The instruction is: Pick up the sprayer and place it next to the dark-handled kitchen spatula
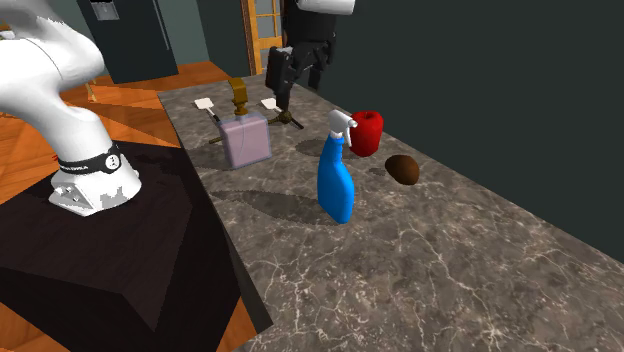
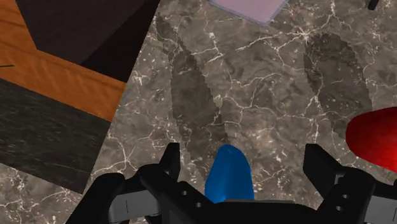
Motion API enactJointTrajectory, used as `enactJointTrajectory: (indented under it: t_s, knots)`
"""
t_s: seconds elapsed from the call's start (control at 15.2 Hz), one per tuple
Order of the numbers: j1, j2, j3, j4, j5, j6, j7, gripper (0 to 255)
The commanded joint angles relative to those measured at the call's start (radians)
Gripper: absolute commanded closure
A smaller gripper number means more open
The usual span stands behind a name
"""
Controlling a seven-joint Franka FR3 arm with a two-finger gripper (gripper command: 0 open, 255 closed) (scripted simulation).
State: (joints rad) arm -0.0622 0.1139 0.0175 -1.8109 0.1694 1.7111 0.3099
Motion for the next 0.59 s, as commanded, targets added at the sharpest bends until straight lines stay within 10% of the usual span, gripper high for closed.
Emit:
enactJointTrajectory:
  t_s: [0.0,0.53]
  knots:
    - [-0.007,0.094,-0.008,0.08,0.016,-0.016,0.046,0]
    - [-0.051,0.474,-0.042,0.459,0.094,-0.128,0.218,0]
